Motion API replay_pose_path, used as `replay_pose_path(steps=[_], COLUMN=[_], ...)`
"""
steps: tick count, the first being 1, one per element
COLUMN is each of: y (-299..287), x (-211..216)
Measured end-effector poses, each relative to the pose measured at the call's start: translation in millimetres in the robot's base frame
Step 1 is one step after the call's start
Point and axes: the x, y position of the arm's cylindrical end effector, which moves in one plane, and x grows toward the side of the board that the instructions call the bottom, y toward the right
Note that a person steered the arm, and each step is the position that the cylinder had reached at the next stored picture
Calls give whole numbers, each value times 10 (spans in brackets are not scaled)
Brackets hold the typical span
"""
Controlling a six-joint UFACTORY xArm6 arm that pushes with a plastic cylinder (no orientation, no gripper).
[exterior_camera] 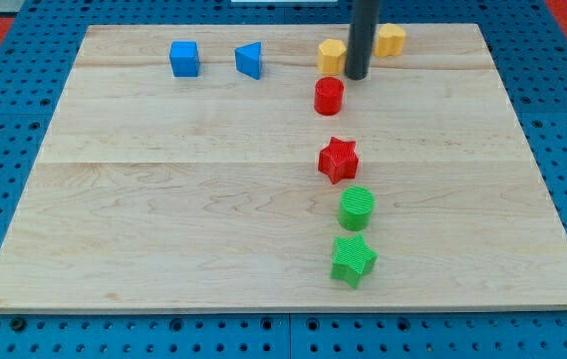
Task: Nudge the yellow heart slightly up
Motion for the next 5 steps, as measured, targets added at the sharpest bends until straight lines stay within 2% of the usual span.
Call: replay_pose_path(steps=[1,2,3,5], y=[-110,292,331,486], x=[27,-136,-406,-520])
